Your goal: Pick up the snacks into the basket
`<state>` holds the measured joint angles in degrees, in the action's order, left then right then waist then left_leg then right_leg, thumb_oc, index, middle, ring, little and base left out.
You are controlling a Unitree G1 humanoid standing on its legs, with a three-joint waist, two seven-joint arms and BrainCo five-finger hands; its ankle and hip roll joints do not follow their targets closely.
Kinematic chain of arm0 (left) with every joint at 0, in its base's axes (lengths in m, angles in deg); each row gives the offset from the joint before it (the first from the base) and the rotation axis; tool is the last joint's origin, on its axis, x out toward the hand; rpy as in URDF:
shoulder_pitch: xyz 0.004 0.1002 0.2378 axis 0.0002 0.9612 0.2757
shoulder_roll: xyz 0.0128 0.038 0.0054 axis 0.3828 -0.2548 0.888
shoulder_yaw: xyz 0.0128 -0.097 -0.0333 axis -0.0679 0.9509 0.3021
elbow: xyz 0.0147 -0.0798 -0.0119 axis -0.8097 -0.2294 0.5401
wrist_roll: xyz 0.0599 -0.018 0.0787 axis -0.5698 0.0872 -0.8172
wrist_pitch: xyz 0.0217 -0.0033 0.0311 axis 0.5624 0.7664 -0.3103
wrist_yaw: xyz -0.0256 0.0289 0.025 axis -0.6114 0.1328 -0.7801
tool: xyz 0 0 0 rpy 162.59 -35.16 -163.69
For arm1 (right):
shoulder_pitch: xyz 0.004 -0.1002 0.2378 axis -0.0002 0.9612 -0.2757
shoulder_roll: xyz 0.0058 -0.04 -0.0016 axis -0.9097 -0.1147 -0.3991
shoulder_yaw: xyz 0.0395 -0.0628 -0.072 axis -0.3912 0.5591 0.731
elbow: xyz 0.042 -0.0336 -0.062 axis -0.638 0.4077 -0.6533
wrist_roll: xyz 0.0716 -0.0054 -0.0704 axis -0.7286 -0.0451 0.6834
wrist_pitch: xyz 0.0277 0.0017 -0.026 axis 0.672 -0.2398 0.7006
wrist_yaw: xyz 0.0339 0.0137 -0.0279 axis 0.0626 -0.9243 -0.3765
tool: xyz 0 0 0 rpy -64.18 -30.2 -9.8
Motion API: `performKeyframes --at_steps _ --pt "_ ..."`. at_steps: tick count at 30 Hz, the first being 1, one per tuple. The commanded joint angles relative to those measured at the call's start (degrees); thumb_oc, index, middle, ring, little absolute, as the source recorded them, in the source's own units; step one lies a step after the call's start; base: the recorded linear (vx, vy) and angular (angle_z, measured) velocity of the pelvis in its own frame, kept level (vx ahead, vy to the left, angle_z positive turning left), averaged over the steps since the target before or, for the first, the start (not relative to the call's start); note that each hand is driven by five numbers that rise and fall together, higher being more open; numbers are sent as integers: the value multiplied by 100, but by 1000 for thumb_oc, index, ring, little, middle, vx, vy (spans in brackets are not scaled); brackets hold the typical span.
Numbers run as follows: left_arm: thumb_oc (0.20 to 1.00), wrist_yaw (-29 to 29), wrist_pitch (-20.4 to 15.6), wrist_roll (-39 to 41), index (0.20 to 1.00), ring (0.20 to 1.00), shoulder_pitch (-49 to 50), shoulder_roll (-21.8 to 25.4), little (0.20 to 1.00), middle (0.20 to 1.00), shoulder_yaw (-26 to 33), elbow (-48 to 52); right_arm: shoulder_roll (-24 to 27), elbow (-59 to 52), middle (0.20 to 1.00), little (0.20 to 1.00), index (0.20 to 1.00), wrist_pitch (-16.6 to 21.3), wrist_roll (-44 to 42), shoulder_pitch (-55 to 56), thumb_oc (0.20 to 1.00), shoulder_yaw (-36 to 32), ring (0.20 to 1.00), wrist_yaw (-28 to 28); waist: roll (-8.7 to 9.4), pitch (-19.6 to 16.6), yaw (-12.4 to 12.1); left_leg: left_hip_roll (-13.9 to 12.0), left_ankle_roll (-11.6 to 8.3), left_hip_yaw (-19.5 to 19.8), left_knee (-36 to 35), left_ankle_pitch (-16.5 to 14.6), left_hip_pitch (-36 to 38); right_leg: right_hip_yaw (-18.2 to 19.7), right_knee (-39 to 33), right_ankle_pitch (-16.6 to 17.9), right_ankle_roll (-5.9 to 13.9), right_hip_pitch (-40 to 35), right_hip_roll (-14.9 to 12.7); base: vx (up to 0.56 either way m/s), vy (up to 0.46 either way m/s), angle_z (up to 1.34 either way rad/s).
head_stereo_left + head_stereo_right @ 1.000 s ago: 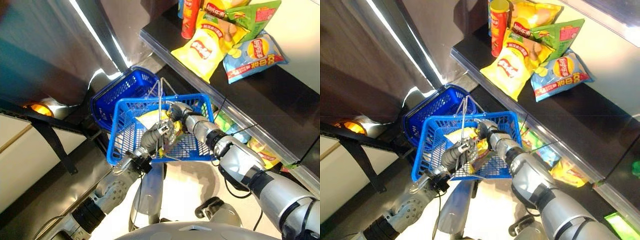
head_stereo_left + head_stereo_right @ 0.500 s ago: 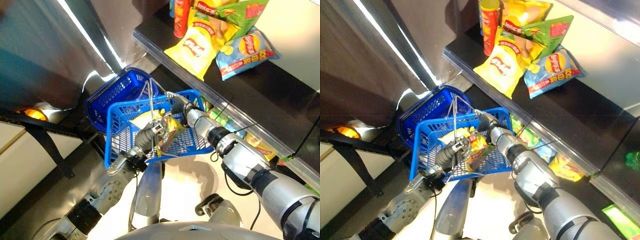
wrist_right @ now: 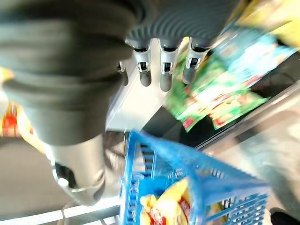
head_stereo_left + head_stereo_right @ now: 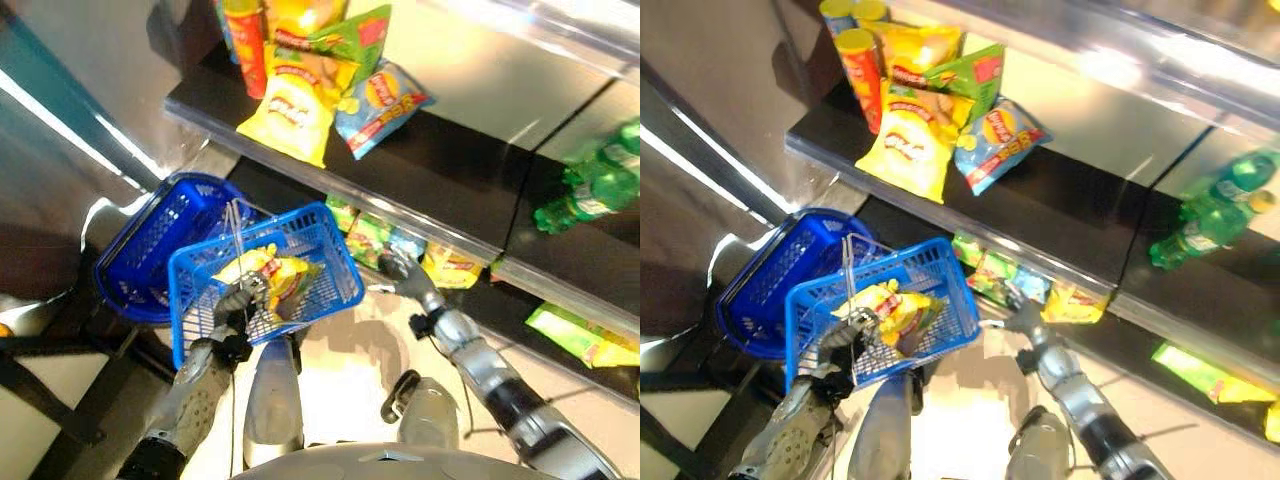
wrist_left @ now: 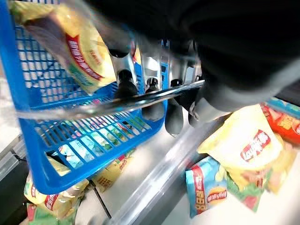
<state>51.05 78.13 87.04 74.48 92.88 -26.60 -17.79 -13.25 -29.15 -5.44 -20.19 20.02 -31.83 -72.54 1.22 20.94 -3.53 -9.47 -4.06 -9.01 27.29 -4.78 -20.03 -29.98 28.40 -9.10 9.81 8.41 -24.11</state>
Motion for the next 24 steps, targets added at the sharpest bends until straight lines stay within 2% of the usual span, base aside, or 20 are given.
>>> performKeyframes --at_steps 1,2,5,10,12,13,18,20,22,23,24 --pt "200 -307 -561 -517 200 200 -142 -116 200 200 71 431 -131 -218 1000 1000 1000 412 -462 -233 1000 -109 1000 -375 8 -397 65 91 166 -178 -420 42 375 29 -287 798 106 22 79 41 6 -36" --pt "200 -308 -563 -517 200 200 -142 -118 200 200 69 429 -128 -220 1000 1000 1000 411 -463 -229 1000 -110 1000 -376 6 -390 62 91 165 -182 -433 47 391 30 -299 804 106 9 82 50 10 -27" --pt "200 -367 -512 -673 200 200 -107 -419 200 200 178 -215 -387 38 1000 1000 1000 257 -1525 244 1000 -177 1000 -789 67 -606 242 78 143 -376 -875 177 782 175 -857 1004 144 -254 248 65 24 -18" --pt "200 -400 -535 -932 200 200 -105 -785 200 200 435 -1109 -484 332 1000 1000 1000 126 -1954 690 1000 -291 1000 -1019 109 -928 448 190 119 -771 -1603 343 1377 432 -1589 1296 222 -504 422 67 49 -47" --pt "200 -435 -543 -931 200 200 -90 -826 200 200 454 -1213 -474 369 1000 1000 1000 115 -1921 729 1000 -319 1000 -1032 118 -975 472 225 114 -827 -1723 378 1470 465 -1698 1348 236 -548 435 53 49 -39" --pt "200 -413 -572 -1070 200 200 -66 -910 200 200 533 -1408 -482 409 1000 1000 1000 111 -1890 838 1000 -427 1000 -1036 138 -1074 531 314 119 -930 -1954 412 1638 538 -1913 1493 285 -619 454 54 51 -40" --pt "200 -467 -568 -1165 200 200 10 -970 200 200 558 -1467 -467 427 1000 1000 1000 134 -1767 1005 1000 -577 1000 -1003 146 -1217 603 412 119 -1057 -2216 450 1831 582 -2137 1620 336 -717 459 45 34 -34" --pt "200 -494 -581 -1171 200 200 73 -1030 200 200 567 -1385 -491 437 1000 1000 1000 208 -1655 1124 1000 -856 1000 -886 149 -1301 685 506 104 -1132 -2361 476 1882 650 -2468 1815 382 -792 478 4 25 -9" --pt "200 -477 -596 -1175 200 200 98 -1042 200 200 561 -1343 -507 447 1000 1000 1000 232 -1618 1103 1000 -901 1000 -842 130 -1323 696 497 94 -1198 -2378 490 1887 663 -2505 1817 385 -758 509 6 28 -10" --pt "200 -447 -614 -1163 200 200 204 -1037 200 200 574 -1044 -523 537 1000 1000 1000 264 -1479 924 1000 -1023 1000 -615 0 -1298 580 427 77 -1418 -2521 454 2115 524 -2258 1783 459 -707 432 18 30 -45" --pt "200 -445 -610 -1163 200 200 205 -1037 200 200 573 -1038 -523 541 1000 1000 1000 266 -1479 920 1000 -1024 1000 -615 -1 -1286 572 427 76 -1425 -2524 451 2129 534 -2245 1774 460 -709 430 18 30 -102"
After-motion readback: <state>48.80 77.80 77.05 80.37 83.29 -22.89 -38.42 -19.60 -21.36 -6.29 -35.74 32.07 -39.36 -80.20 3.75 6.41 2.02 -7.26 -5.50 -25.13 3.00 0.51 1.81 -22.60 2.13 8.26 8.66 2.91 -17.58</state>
